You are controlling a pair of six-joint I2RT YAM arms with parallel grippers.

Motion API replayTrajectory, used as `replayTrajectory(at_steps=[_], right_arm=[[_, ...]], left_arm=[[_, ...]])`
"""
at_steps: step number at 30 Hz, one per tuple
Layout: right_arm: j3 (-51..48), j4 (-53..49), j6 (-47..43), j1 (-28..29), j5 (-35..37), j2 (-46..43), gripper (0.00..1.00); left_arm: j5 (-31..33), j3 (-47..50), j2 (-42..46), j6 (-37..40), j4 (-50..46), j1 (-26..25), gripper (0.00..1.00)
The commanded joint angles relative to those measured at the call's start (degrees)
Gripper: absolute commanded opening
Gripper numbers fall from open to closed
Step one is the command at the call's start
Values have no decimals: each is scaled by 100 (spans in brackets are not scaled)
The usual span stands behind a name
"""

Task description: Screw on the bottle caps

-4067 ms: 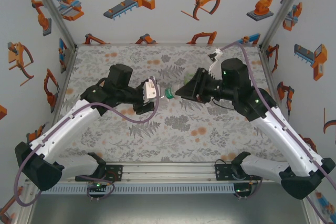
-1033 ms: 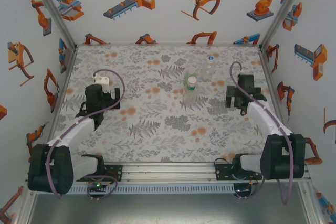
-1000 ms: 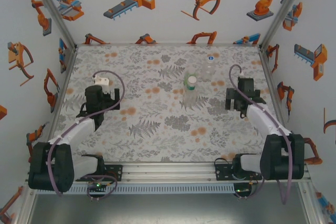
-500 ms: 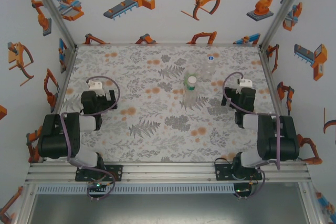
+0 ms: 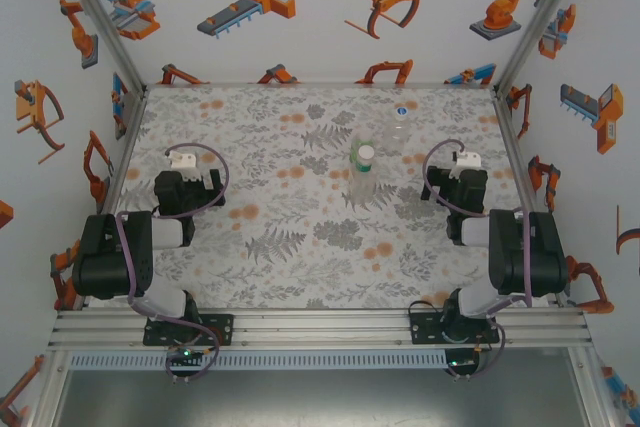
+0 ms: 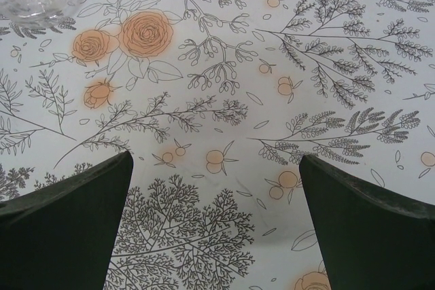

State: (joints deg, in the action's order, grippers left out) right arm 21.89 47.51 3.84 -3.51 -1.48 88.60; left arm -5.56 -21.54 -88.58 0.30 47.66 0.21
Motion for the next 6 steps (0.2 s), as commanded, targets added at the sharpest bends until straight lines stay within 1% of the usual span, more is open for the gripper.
replayTrajectory(at_steps=[1, 6], right_arm=[[12, 255, 54, -30, 9, -22, 99], [52, 154, 39, -35, 7, -27, 99]], left_arm=[[4, -106, 30, -124, 155, 14, 97], [9, -112, 32, -112, 156, 14, 97]])
